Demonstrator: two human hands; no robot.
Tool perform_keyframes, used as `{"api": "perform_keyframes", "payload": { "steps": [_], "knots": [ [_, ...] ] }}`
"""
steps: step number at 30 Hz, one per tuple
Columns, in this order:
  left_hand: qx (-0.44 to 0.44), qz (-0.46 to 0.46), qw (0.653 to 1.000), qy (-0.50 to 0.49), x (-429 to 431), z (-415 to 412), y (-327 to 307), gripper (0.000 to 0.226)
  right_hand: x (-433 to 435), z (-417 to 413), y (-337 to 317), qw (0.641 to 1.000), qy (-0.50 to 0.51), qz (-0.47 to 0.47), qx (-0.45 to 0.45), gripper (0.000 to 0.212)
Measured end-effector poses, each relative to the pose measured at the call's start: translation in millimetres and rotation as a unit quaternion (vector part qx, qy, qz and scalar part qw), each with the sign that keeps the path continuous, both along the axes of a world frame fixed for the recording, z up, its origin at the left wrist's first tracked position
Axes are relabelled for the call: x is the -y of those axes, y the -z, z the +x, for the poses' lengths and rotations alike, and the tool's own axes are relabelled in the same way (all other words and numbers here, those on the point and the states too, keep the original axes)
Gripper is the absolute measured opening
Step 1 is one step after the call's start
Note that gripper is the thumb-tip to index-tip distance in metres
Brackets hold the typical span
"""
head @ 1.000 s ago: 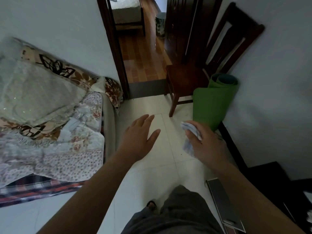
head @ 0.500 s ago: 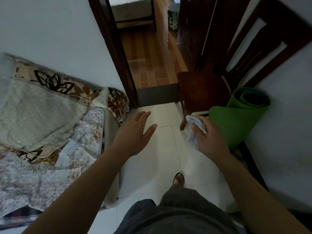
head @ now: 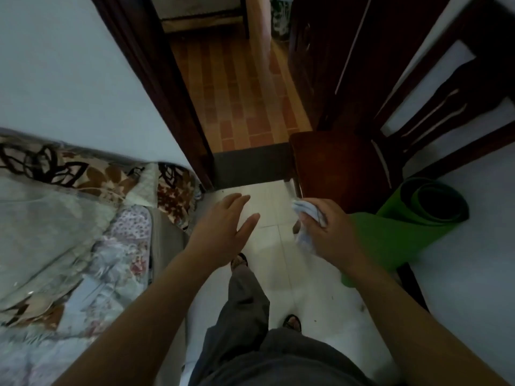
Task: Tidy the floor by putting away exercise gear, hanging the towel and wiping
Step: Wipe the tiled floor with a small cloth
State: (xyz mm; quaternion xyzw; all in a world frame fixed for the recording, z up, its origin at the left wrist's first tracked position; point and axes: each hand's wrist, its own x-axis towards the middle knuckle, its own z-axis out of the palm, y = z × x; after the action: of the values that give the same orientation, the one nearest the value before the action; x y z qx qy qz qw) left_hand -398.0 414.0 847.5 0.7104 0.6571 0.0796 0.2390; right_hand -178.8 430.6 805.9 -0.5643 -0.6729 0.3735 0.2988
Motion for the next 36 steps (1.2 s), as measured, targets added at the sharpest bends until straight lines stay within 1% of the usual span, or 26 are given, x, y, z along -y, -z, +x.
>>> {"api": "perform_keyframes", "payload": {
  "steps": [3,7,13,18,21,24,26,29,33,36],
  "knots": [
    [0.000,0.008,0.999,0.034,-58.2,-11.4,1.4,0.054,-44.2,-8.3,-4.9,0.998,0.040,0.033,0.032,0.031],
    [-0.009,0.001,0.997,0.083,-131.3,-27.6,0.6,0.055,-102.2,-10.5,-11.7,0.993,0.094,0.022,0.073,0.028],
    [-0.040,-0.033,0.985,0.162,-216.1,-28.6,11.0,0.057,-147.4,-1.6,-4.9,0.989,0.140,-0.005,0.053,0.026],
    [-0.039,-0.064,0.976,0.204,-270.2,12.4,19.5,0.056,-181.9,17.4,7.8,0.981,0.184,-0.030,0.053,0.026],
    [-0.053,-0.057,0.971,0.226,-307.4,45.9,15.9,0.055,-215.7,39.4,6.6,0.979,0.198,-0.031,0.046,0.028],
    [-0.059,-0.057,0.970,0.227,-346.6,73.8,7.6,0.056,-252.1,66.2,5.7,0.977,0.206,-0.038,0.032,0.030],
    [-0.066,-0.048,0.967,0.242,-371.7,89.4,4.2,0.057,-273.8,81.7,6.0,0.972,0.229,-0.042,0.017,0.030],
    [-0.077,-0.038,0.957,0.277,-405.1,110.5,0.8,0.056,-302.8,98.0,5.9,0.962,0.270,-0.047,0.005,0.028],
    [-0.080,-0.055,0.945,0.312,-443.9,136.9,-1.4,0.055,-327.8,109.7,7.0,0.949,0.308,-0.058,-0.006,0.025],
    [-0.078,-0.057,0.928,0.360,-479.2,160.0,3.6,0.056,-340.6,120.3,14.4,0.937,0.343,-0.067,0.012,0.027]
  ]
}}
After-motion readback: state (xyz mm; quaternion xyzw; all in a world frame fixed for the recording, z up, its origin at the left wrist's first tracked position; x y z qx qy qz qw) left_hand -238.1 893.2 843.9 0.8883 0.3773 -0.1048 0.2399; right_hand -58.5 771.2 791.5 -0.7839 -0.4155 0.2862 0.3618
